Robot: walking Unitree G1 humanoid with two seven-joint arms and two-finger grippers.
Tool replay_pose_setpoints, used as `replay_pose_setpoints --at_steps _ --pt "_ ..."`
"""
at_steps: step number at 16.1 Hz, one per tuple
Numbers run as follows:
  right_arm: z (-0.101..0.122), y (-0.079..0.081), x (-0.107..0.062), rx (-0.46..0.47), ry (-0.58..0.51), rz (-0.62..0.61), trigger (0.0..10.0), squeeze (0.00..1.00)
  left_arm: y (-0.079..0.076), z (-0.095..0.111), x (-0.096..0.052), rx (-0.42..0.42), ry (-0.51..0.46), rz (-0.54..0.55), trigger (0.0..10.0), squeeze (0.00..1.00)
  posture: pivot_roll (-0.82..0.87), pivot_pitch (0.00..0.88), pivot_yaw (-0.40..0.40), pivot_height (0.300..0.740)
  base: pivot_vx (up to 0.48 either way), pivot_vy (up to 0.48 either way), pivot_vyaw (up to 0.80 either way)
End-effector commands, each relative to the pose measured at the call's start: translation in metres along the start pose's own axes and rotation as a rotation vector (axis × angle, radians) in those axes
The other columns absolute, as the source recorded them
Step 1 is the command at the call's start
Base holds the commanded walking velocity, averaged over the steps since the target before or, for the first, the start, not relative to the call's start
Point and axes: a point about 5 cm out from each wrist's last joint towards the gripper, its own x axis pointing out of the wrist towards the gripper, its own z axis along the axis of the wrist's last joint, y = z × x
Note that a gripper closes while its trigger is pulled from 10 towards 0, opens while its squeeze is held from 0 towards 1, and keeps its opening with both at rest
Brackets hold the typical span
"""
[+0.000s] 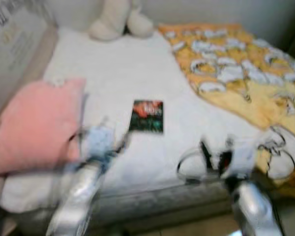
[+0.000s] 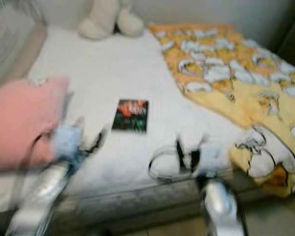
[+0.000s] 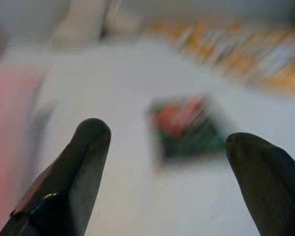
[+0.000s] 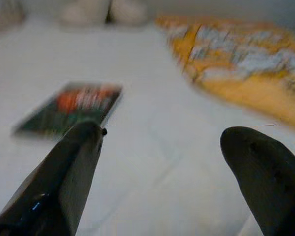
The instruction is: Clean up the room
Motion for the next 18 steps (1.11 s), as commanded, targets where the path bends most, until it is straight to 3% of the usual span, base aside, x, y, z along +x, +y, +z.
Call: replay_pose_setpoints --at_steps 1,4,7,10,13,16,18 --pt "0.011 -0.005 -0.001 -0.038 -0.036 0.0 10.0 0.0 -0.018 0.015 0.005 -0.024 -0.06 -0.089 10.0 0.0 0.0 0.0 -0.056 0.7 0.48 0.0 0.0" --pt "0.017 -0.014 0.003 -0.014 -0.059 -0.057 10.0 0.0 -0.038 0.031 0.027 -0.046 -0.103 -0.076 10.0 0.0 -0.01 0.0 -0.065 0.7 0.48 0.0 0.23" --pt "0.029 -0.012 0.011 0.012 -0.101 -0.077 10.0 0.0 -0.058 0.038 0.031 -0.04 -0.106 -0.169 10.0 0.0 -0.02 0.0 -0.042 0.7 0.469 0.0 0.58" --pt "0.029 -0.012 0.012 0.014 -0.093 -0.088 10.0 0.0 -0.059 0.037 0.038 -0.049 -0.069 -0.172 10.0 0.0 -0.03 0.0 -0.031 0.7 0.466 0.0 0.0" --pt "0.037 -0.012 0.02 0.02 -0.123 -0.101 10.0 0.0 -0.054 0.049 0.066 -0.115 -0.044 -0.171 10.0 0.0 -0.03 0.017 -0.016 0.7 0.0 0.0 0.0" --pt "0.042 -0.01 0.022 0.013 -0.143 -0.097 10.0 0.0 -0.047 0.049 0.077 -0.177 -0.002 -0.161 10.0 0.0 -0.03 0.033 -0.009 0.7 0.0 0.0 0.0" --pt "0.04 -0.006 0.019 0.026 -0.131 -0.097 10.0 0.0 -0.038 0.041 0.103 -0.2 0.064 -0.141 10.0 0.0 -0.04 0.067 -0.01 0.7 0.0 0.0 0.0"
